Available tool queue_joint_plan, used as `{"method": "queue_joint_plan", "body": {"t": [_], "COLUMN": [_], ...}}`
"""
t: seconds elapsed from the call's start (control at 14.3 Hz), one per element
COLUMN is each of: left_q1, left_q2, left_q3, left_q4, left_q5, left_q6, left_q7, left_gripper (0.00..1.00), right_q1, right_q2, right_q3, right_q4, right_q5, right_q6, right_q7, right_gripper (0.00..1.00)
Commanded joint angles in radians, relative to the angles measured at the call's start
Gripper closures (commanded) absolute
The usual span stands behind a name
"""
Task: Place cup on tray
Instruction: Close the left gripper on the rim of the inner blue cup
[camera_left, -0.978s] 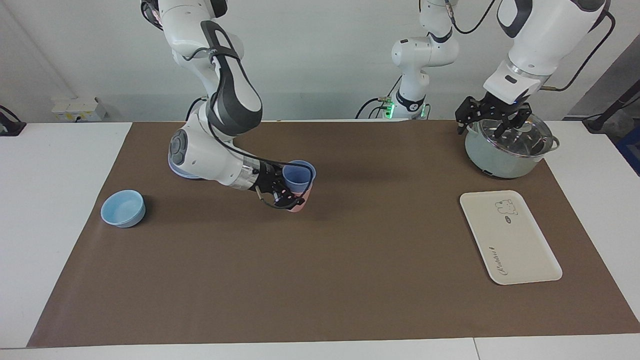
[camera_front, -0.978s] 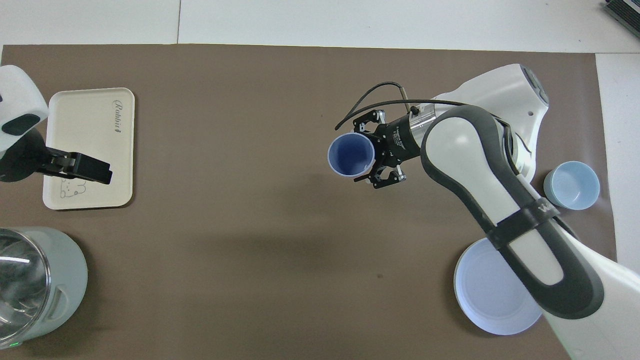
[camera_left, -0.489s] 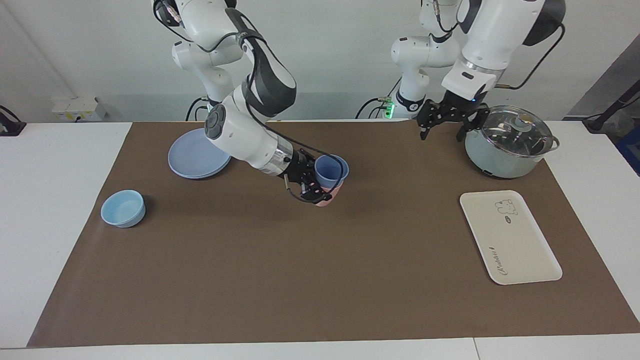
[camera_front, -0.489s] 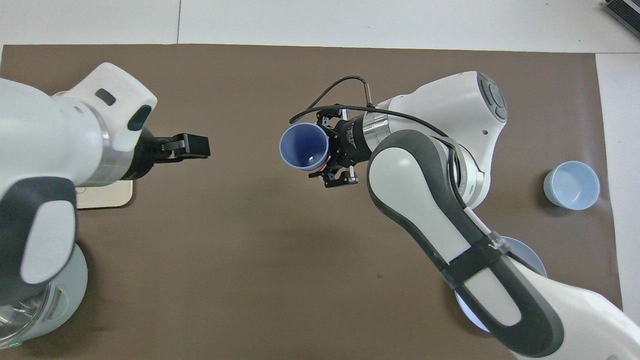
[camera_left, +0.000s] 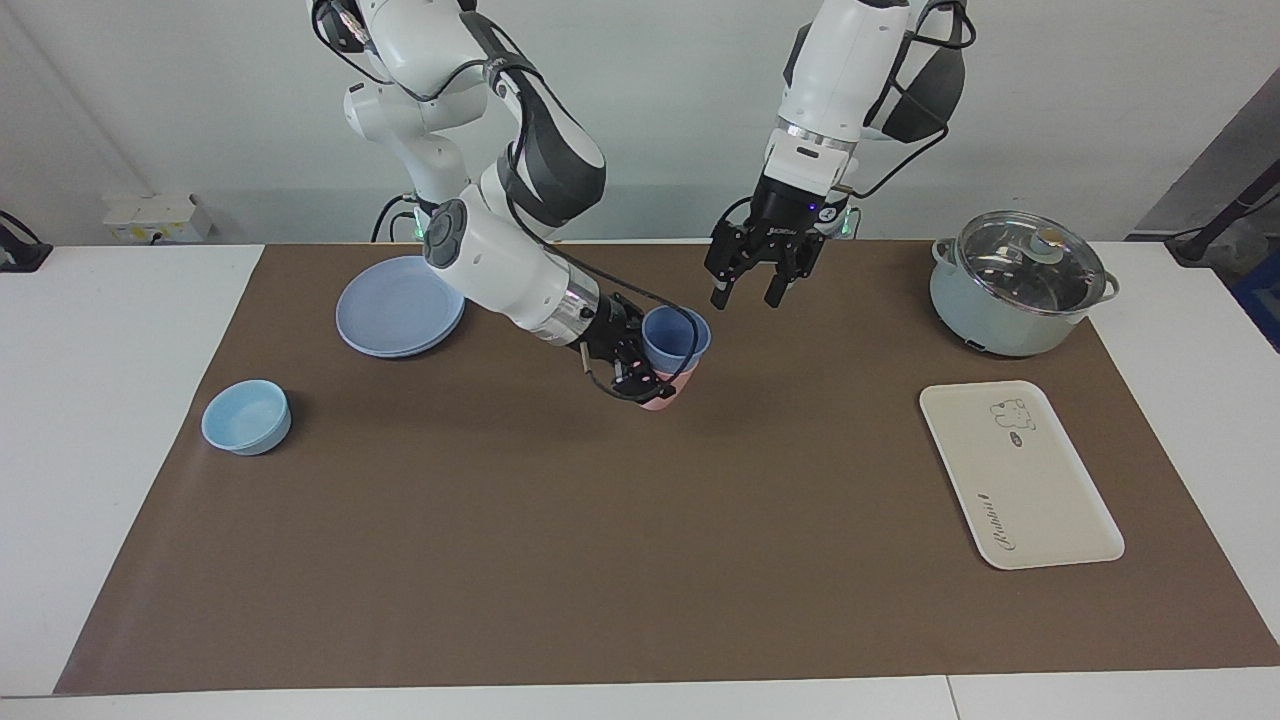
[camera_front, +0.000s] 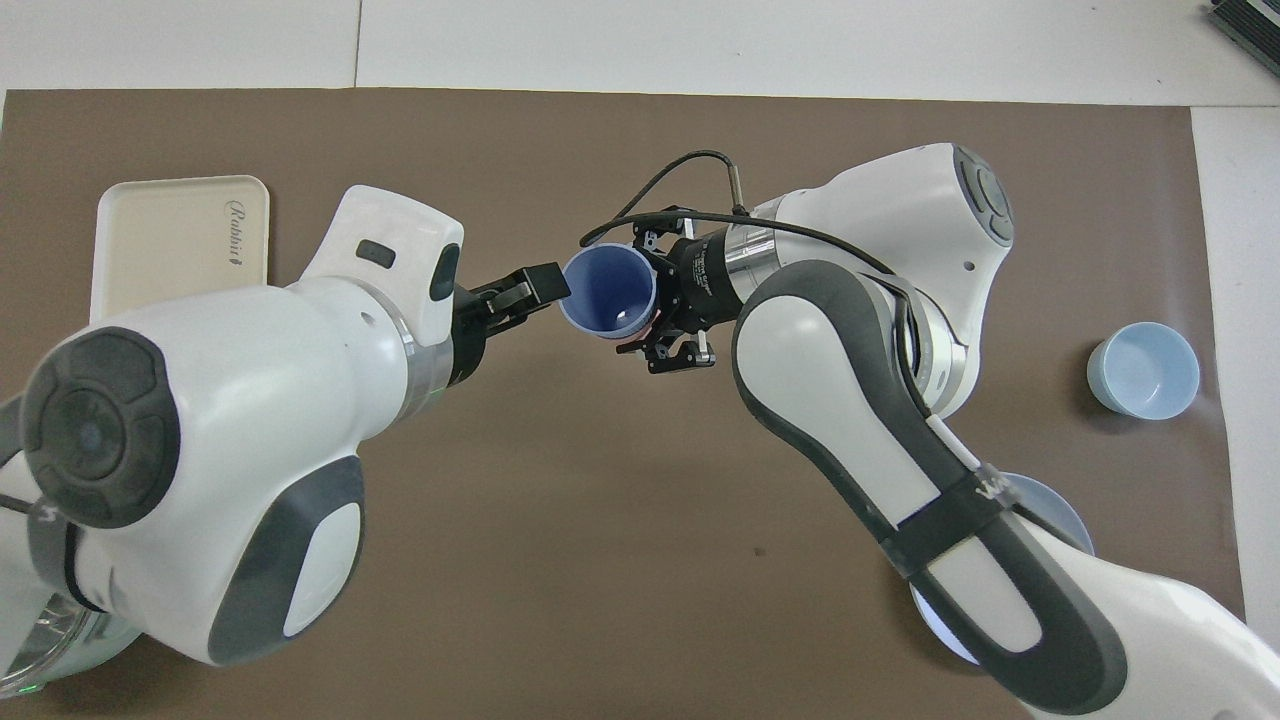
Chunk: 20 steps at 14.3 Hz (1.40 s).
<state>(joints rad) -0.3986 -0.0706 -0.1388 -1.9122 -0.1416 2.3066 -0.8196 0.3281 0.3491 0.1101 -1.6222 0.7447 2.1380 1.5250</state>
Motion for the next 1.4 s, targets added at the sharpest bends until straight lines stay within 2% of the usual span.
{"method": "queue_joint_plan", "body": {"t": [0.0,0.07,0.42,0.49,0.56,0.63,0.77,0.98,1.19,1.33], "left_q1": [-0.028,-0.043,-0.072,-0.075,-0.075,-0.074,-0.072,-0.06,-0.059,-0.005], "left_q2": [0.031,0.044,0.091,0.092,0.094,0.094,0.101,0.109,0.052,0.029], "left_q3": [0.018,0.018,0.018,0.018,0.019,0.019,0.021,0.022,0.03,0.03], "left_q4": [-0.016,-0.015,-0.01,-0.01,-0.01,-0.008,0.025,0.126,0.214,0.274], "left_q5": [-0.015,-0.015,-0.015,-0.015,-0.015,-0.015,-0.013,-0.012,-0.012,-0.009], "left_q6": [0.083,0.095,0.142,0.145,0.145,0.142,0.108,-0.034,-0.215,-0.344], "left_q7": [-0.052,-0.053,-0.084,-0.084,-0.084,-0.082,-0.085,-0.104,-0.105,-0.09], "left_gripper": [0.31,0.35,0.41,0.53,0.82,1.0,1.0,1.0,1.0,1.0], "right_q1": [-0.004,-0.004,-0.004,-0.006,-0.004,-0.004,-0.004,-0.004,-0.006,-0.02], "right_q2": [-0.009,-0.009,-0.009,-0.009,-0.009,-0.009,-0.009,-0.009,-0.009,-0.009], "right_q3": [0.003,0.003,0.003,0.002,0.002,0.002,0.002,0.003,0.003,0.003], "right_q4": [-0.005,-0.008,-0.01,-0.01,-0.01,-0.01,-0.01,-0.01,-0.016,-0.022], "right_q5": [0.019,0.019,0.019,0.019,0.018,0.018,0.013,0.012,0.015,0.024], "right_q6": [0.02,0.023,0.025,0.025,0.025,0.025,0.025,0.033,0.059,0.06], "right_q7": [0.004,0.004,0.004,0.004,0.004,0.003,0.001,-0.002,0.006,0.006], "right_gripper": [1.0,1.0,1.0,1.0,1.0,1.0,1.0,1.0,1.0,1.0]}}
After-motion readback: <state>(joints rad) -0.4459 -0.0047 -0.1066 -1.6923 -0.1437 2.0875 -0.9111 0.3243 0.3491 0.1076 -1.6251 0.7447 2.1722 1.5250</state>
